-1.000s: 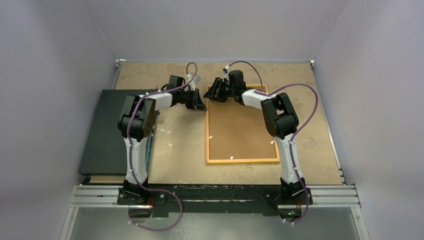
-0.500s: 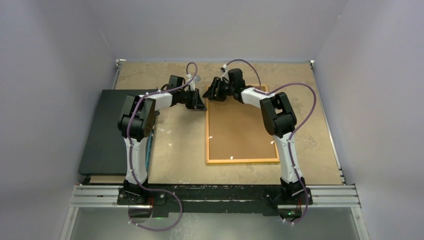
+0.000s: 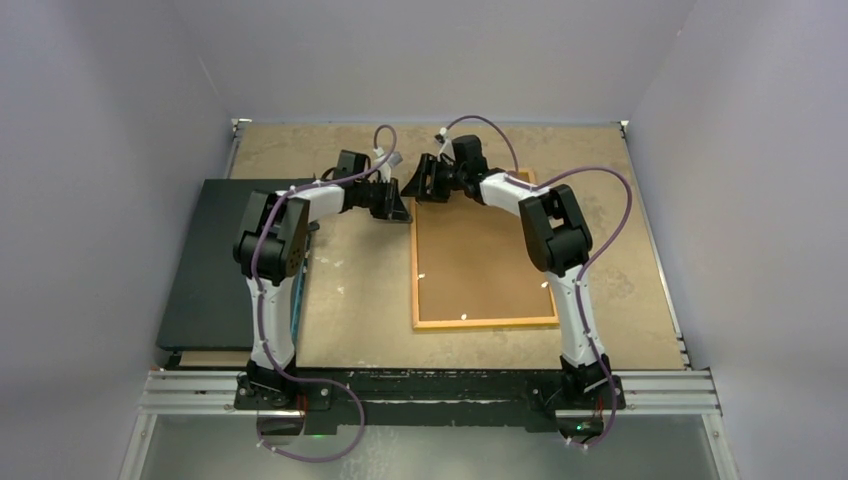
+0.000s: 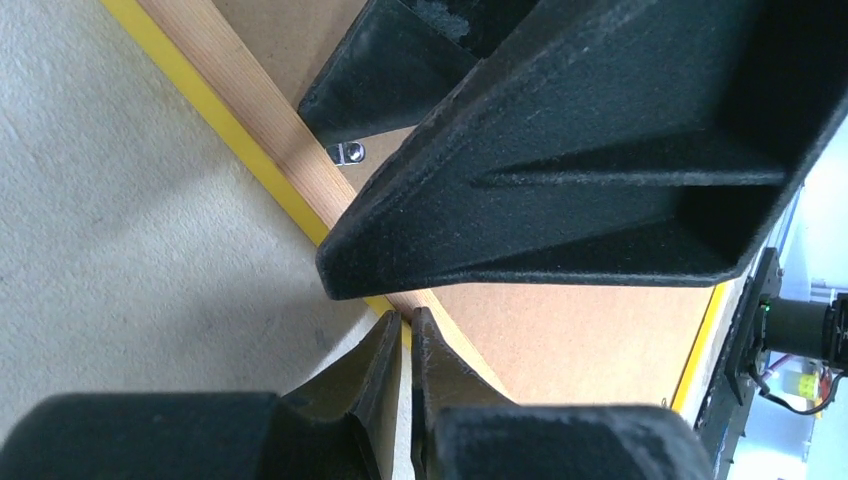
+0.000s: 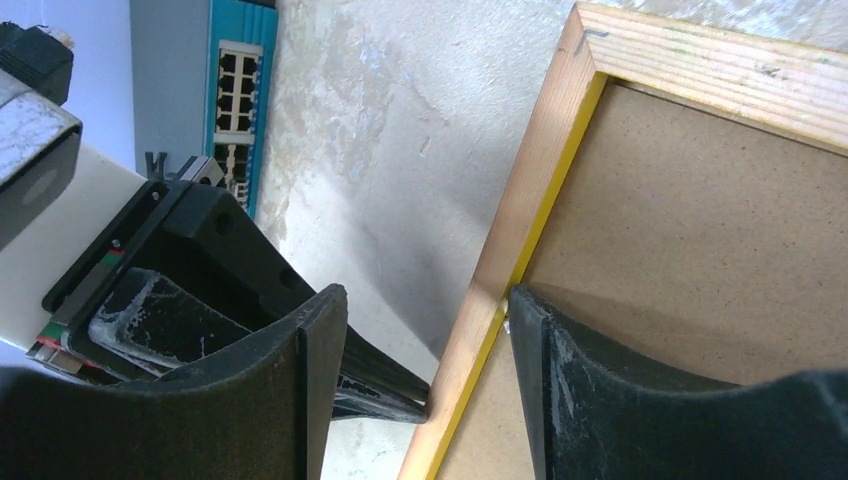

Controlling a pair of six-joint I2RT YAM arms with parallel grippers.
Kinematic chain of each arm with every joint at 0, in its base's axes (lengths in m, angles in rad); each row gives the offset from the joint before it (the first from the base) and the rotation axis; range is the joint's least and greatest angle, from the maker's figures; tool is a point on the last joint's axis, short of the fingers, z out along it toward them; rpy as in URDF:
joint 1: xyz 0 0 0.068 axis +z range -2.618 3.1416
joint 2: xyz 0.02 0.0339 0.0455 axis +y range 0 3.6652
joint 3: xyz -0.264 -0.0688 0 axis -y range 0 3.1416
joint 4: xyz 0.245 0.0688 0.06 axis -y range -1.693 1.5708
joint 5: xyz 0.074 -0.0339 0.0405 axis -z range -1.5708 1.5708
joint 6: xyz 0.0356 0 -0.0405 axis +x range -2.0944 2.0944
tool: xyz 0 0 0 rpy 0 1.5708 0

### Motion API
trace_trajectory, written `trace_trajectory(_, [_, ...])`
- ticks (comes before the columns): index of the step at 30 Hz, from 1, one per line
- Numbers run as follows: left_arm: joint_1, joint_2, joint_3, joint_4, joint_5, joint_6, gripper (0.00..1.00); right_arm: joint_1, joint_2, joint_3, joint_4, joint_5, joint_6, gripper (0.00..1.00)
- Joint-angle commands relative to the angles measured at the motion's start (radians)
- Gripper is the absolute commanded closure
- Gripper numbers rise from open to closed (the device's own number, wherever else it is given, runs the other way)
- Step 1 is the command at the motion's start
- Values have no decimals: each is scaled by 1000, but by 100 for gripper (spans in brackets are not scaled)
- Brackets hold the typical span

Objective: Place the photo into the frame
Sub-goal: Install the photo frame at the center of the board, then adjust the photo frame at the center of the board.

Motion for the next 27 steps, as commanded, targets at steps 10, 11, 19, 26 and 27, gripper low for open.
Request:
trace_trajectory(10, [118, -182, 15, -362, 44, 383, 82, -88, -192, 34, -121, 101, 18, 8])
trace_trajectory(11, [108, -189, 5, -375, 27, 408, 81, -115, -227, -1, -109, 129, 13, 6])
trace_trajectory(19, [-79, -230, -141, -353, -227, 592, 86, -390, -461, -289, -112, 466, 2, 1])
trace_trajectory(26, [-121, -233, -206, -336, -258, 637, 89, -480, -411, -317, -134, 534, -1, 1])
trace_trajectory(27, [-126, -241, -216, -338, -259, 645, 89, -480, -382, -295, -145, 527, -7, 1])
